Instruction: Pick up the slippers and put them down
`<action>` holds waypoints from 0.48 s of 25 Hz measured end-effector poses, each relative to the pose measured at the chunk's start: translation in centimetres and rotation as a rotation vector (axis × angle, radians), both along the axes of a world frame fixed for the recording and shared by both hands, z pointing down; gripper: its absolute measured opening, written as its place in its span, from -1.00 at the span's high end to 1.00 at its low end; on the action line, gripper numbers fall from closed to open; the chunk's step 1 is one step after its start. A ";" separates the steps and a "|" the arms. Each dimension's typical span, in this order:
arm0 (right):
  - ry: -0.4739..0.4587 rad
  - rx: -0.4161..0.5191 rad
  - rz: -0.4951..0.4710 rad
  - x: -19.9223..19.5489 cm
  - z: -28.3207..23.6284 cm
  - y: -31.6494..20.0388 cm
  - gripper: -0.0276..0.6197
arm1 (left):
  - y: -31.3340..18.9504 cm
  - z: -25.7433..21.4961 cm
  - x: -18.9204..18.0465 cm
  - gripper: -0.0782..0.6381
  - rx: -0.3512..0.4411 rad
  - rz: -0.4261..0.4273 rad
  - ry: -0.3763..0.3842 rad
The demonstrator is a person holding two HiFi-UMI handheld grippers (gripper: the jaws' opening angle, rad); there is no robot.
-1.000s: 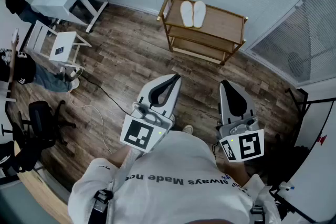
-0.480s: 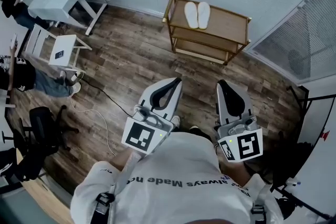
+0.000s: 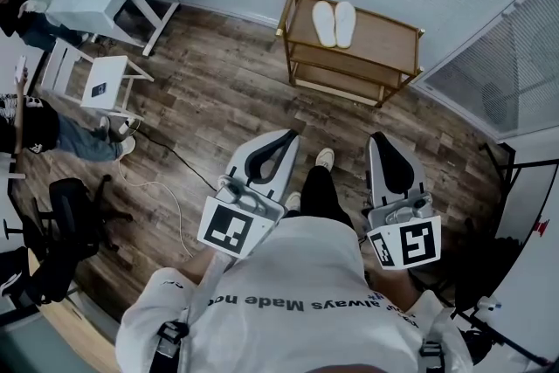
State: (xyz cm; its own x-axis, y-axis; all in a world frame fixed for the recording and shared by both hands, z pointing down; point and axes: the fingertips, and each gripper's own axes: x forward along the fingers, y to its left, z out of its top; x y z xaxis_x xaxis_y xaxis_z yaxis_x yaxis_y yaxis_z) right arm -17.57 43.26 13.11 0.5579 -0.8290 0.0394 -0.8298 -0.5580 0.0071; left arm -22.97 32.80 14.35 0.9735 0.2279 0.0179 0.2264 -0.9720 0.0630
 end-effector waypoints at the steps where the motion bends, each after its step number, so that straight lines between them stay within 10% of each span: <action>1: 0.003 0.001 -0.005 0.2 0.0 -0.1 0.85 | -0.1 0.1 0.2 0.75 -0.001 -0.001 -0.001; 12: -0.003 0.017 -0.002 8.4 -0.1 -0.5 0.85 | -0.4 -0.4 8.7 0.75 0.001 0.003 0.016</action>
